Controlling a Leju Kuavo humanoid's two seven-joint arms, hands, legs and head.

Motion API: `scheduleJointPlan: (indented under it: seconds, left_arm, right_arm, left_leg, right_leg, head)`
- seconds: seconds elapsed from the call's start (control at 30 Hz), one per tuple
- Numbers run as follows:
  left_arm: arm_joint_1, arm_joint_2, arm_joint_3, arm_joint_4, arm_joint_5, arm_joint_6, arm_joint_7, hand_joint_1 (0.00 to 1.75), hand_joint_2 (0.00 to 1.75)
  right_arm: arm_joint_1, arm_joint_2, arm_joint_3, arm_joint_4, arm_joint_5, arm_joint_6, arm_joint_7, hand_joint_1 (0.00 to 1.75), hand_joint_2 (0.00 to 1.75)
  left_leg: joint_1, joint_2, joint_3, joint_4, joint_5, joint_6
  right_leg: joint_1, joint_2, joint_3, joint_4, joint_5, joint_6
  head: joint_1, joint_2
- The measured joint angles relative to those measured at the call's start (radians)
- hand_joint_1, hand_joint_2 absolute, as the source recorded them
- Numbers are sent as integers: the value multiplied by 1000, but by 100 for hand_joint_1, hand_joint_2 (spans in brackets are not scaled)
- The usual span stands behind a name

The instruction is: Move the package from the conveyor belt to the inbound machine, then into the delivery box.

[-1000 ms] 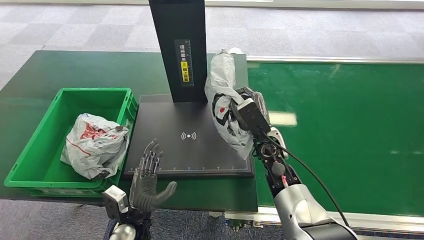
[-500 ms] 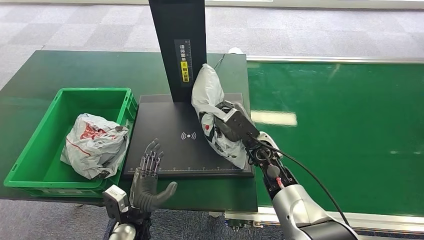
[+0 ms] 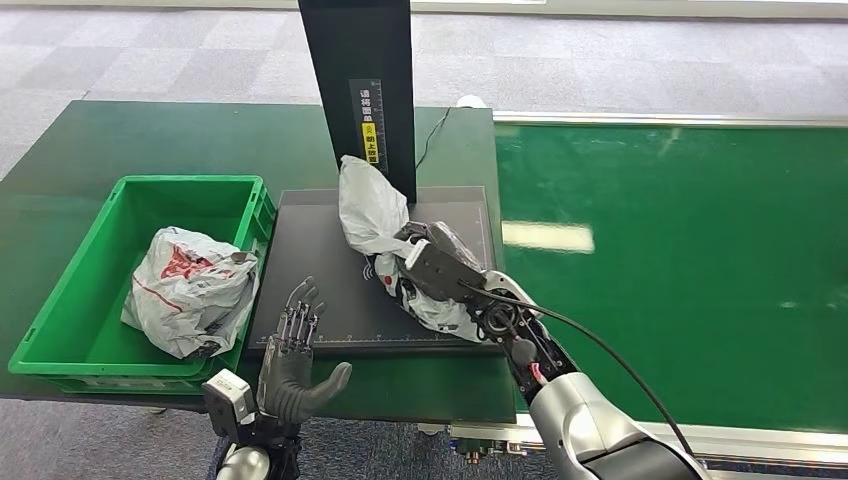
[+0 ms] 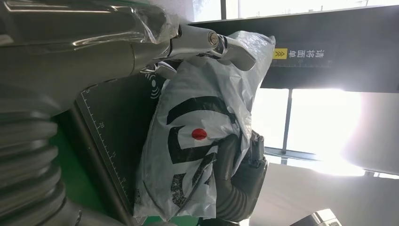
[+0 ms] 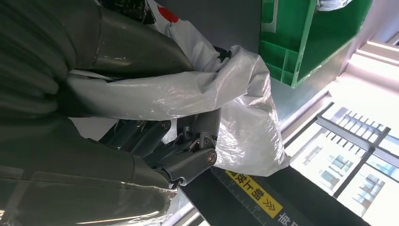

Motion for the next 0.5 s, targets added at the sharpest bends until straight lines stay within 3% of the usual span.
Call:
scheduleJointPlan:
  seconds: [0.03,0.07,0.23,0.5]
  left_arm:
    - [0,0,0,0,0,0,0,0,175]
    - [0,0,0,0,0,0,0,0,175]
    - [3,0,1,0,0,3,0,0,175]
    - [7,0,2,0,0,8,0,0,175]
  right_arm:
    - [0,0,3,0,1,-5,1,24,175]
    - [0,0,5,1,2,-17,4,0,175]
    - [1,3,8,1,-1,-133,32,0,175]
    - [11,3,4,-5,-26,-178,15,0,175]
  left_leg:
    - [0,0,0,0,0,0]
    - [0,0,0,0,0,0]
    - [0,0,0,0,0,0]
    - [0,0,0,0,0,0]
  right_leg:
    - [0,0,0,0,0,0]
    - [0,0,0,0,0,0]
    - [0,0,0,0,0,0]
    - [0,0,0,0,0,0]
  head:
    - [0,0]
    - [0,0]
    - [0,0]
    - [0,0]
